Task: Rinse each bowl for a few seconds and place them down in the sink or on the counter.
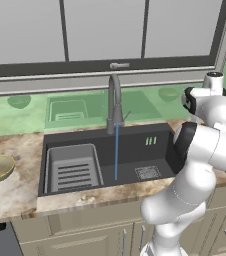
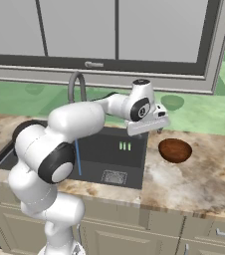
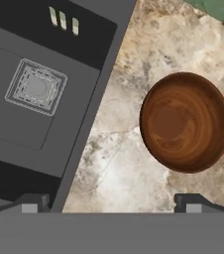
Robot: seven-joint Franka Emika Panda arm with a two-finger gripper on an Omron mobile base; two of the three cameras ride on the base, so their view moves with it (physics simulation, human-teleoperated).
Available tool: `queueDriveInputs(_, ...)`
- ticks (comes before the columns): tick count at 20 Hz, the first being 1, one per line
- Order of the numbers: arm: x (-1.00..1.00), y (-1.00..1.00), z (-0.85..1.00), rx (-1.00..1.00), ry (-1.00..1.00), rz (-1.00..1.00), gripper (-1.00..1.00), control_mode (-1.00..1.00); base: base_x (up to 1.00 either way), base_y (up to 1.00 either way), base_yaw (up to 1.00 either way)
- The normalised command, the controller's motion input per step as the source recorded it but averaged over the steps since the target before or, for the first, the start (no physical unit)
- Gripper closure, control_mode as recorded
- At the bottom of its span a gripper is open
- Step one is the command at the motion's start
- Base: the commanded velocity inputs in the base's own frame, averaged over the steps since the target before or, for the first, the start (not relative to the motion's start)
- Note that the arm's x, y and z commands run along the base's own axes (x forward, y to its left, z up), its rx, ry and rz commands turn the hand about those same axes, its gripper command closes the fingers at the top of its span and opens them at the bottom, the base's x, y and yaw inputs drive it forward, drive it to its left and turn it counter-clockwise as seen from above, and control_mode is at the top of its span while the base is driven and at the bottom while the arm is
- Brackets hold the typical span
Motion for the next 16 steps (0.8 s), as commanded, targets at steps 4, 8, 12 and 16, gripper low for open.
queueDriveInputs(4,0.05,-0.07,-0.05,0.00,0.00,0.05,-1.00,-1.00,0.00,0.00,0.00)
queueDriveInputs(8,0.00,-0.09,-0.13,-0.02,-0.03,0.04,-1.00,-1.00,0.00,0.00,0.00)
queueDriveInputs(12,0.01,-0.07,-0.15,-0.01,-0.04,0.04,-1.00,-1.00,0.00,0.00,0.00)
queueDriveInputs(16,0.00,-0.09,-0.14,0.00,-0.03,0.05,-1.00,-1.00,0.00,0.00,0.00)
